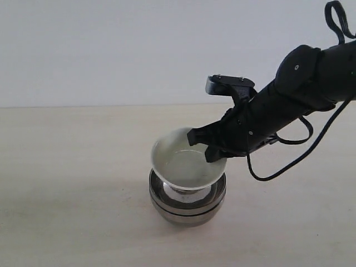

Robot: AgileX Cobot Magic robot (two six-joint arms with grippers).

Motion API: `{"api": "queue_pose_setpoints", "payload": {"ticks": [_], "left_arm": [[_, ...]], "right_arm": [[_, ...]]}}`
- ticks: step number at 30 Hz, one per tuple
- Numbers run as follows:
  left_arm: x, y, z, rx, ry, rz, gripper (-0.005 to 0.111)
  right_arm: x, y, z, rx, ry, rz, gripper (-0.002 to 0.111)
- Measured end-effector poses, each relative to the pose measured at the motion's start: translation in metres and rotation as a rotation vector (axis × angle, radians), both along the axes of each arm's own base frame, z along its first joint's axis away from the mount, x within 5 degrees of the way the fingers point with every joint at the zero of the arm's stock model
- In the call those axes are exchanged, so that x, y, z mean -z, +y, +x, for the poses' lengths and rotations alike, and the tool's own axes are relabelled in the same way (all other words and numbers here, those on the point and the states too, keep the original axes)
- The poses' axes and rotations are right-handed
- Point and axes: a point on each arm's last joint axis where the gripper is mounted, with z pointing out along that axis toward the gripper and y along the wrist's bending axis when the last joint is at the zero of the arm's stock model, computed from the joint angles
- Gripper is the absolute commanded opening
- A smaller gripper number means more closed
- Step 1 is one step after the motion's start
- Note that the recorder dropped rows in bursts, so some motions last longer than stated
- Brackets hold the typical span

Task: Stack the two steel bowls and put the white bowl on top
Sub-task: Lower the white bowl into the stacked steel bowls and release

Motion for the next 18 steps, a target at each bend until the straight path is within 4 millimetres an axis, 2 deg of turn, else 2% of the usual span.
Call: {"api": "queue_pose_setpoints", "payload": {"ticks": [3,7,9,18], "left_arm": [[0.000,0.000,0.000,0.000,0.000,0.000,0.004],[0.000,0.000,0.000,0.000,0.000,0.000,0.004],[0.000,0.000,0.000,0.000,0.000,0.000,0.004],[0.000,0.000,0.000,0.000,0.000,0.000,0.004]], "right_arm": [[0.002,-0.001,-0.002,0.004,0.021,-0.021,0.000],[0.005,0.010,-0.005,-0.013,0.002,-0.029,0.000],[0.017,0.014,-0.004,-0.021,0.021,-0.046,0.000],[0.024,0.013,-0.002,-0.029,0.020,-0.083,0.000]]}}
